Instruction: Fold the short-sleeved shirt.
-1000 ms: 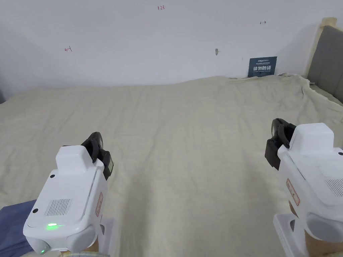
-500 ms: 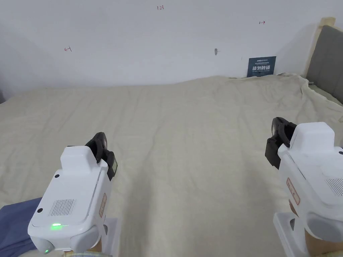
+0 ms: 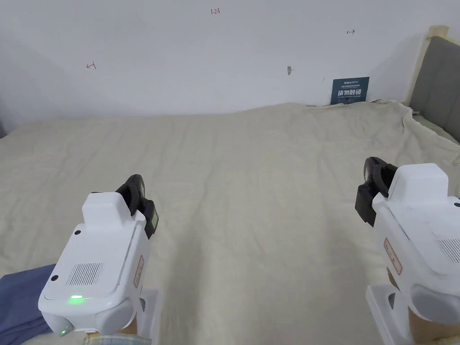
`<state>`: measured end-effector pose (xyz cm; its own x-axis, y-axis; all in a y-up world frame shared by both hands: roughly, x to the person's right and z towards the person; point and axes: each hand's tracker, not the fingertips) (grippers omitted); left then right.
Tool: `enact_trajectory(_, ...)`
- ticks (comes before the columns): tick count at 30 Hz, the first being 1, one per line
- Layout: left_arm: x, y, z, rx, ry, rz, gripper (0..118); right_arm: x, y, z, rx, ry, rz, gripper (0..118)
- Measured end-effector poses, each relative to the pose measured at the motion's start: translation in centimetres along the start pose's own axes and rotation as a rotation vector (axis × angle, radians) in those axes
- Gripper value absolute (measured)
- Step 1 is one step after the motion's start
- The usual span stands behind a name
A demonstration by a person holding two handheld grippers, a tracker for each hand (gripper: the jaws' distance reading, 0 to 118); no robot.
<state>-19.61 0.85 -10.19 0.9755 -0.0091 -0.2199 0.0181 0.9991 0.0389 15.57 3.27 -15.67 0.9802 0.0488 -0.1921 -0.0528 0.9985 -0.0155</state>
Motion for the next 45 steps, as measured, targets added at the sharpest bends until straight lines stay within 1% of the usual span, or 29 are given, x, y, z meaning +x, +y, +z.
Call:
enact_trajectory(41,-0.12,0.04,-0.11,0.015,-0.009,0.011,0,-0.24,0.09,0.04,0.001,-0.007,0.001,0)
enact_trajectory(43,-0.21,0.08,-0.08,0.024,-0.005,0.019,0,-0.23,0.05,0.09,0.004,-0.014,-0.001,4)
enact_trajectory(44,-0.29,0.08,-0.07,0.027,-0.001,0.025,0,-0.22,0.03,0.11,0.004,-0.014,-0.005,10)
enact_trajectory(45,-0.34,0.06,-0.1,0.027,0.003,0.03,8,-0.18,0.03,0.13,0.003,-0.018,-0.007,25)
